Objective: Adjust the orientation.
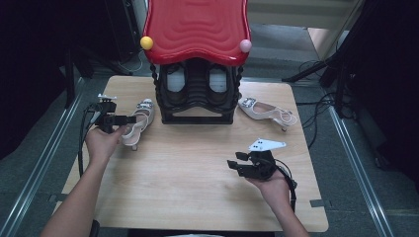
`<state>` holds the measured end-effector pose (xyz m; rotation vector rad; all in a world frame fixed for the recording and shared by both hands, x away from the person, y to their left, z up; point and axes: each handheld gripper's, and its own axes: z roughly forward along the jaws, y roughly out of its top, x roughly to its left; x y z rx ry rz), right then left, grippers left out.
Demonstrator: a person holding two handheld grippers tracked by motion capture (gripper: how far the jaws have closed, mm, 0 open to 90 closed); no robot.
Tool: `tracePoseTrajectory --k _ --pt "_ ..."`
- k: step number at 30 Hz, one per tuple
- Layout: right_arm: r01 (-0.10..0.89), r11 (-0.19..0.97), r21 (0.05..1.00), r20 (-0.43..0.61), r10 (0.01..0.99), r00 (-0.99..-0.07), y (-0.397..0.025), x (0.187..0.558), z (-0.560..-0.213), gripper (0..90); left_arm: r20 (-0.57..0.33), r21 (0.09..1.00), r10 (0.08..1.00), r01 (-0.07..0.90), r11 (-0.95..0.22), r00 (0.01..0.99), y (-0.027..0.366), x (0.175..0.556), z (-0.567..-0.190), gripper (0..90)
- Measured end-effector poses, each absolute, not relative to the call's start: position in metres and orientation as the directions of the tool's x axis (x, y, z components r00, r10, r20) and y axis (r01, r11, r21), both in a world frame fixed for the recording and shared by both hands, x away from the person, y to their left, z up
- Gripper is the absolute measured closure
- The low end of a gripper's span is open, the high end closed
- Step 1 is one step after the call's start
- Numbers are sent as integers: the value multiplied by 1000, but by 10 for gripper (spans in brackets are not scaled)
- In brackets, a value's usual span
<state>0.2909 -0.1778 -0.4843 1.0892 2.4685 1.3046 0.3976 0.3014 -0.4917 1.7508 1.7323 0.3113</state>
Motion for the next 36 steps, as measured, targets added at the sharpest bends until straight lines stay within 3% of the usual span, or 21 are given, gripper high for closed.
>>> tracePoseTrajectory --k 8,14,18,21,36 --pt "531 364 765 194 656 -729 -177 291 -485 530 -318 591 945 796 130 82 308 400 -504 561" --pt "529 369 764 190 655 -732 -176 290 -485 529 -263 615 960 783 91 94 304 398 -508 681" --pt "530 374 762 189 653 -733 -175 290 -485 529 -271 616 959 781 107 83 305 397 -508 709" --pt "528 373 763 188 653 -734 -175 290 -485 529 -301 612 952 778 141 64 310 396 -507 795" --pt "532 365 764 194 657 -728 -177 291 -484 528 -433 589 901 768 252 37 322 394 -504 817"
